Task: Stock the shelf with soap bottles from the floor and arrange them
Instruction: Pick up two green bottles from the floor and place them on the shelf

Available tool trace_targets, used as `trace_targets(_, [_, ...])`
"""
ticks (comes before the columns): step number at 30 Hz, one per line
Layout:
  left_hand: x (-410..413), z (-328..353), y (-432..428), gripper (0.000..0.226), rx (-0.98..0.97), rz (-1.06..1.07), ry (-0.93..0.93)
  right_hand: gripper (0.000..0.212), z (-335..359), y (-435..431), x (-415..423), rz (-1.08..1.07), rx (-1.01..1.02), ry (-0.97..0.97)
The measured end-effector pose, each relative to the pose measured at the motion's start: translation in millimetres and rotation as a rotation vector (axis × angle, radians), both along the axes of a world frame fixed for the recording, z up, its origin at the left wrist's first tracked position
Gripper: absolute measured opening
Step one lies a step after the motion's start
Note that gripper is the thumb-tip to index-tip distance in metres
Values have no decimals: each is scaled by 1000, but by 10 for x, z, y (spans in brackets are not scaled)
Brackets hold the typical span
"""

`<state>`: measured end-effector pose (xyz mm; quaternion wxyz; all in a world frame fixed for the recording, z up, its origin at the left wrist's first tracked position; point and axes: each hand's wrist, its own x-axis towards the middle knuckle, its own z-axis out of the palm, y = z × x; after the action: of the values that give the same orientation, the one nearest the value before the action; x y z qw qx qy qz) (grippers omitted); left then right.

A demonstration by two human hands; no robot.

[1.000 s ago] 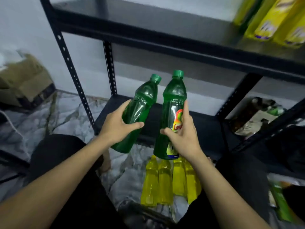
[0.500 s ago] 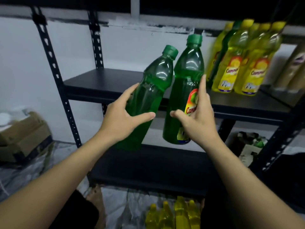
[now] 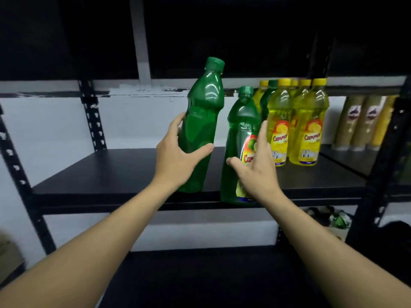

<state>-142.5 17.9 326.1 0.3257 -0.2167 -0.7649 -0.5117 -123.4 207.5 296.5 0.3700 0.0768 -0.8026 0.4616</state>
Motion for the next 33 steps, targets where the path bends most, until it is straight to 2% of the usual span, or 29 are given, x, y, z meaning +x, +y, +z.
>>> trace_targets(7, [-582,-171,205,86,88,9,-38,116,43,194,-341,-69,4,59])
trace_targets(10, [-786,-315,260,87,63,19,-74,122,-28,233,-513,-126,91,96])
trace_targets(14, [-1056,-371,255,90,6,13,-95,124,-95,290,-789,-188,69,99])
trace_targets(16, [-1171,-392,263,89,-51,26,-105,123,-139,304,-923,-200,54,65])
trace_targets(20, [-1343,-474,325,84,-83,64,-178,118,-231,361,-1226,-93,-89,-82])
trace_targets(22, [-1426,-497,325,82,-85,68,-210,118,-277,385,-1339,-82,-58,-151])
trace_targets(27, [-1497,-578,288,104,-249,225,-130,114,-349,418,-1416,-140,34,-201])
trace_targets(30, [-1478,-583,282,112,-215,251,-118,110,-349,460,-1390,-185,47,-223])
trace_targets(33, [-1476,-571,246,115,-155,212,-185,101,-347,460,-1397,-190,42,-224])
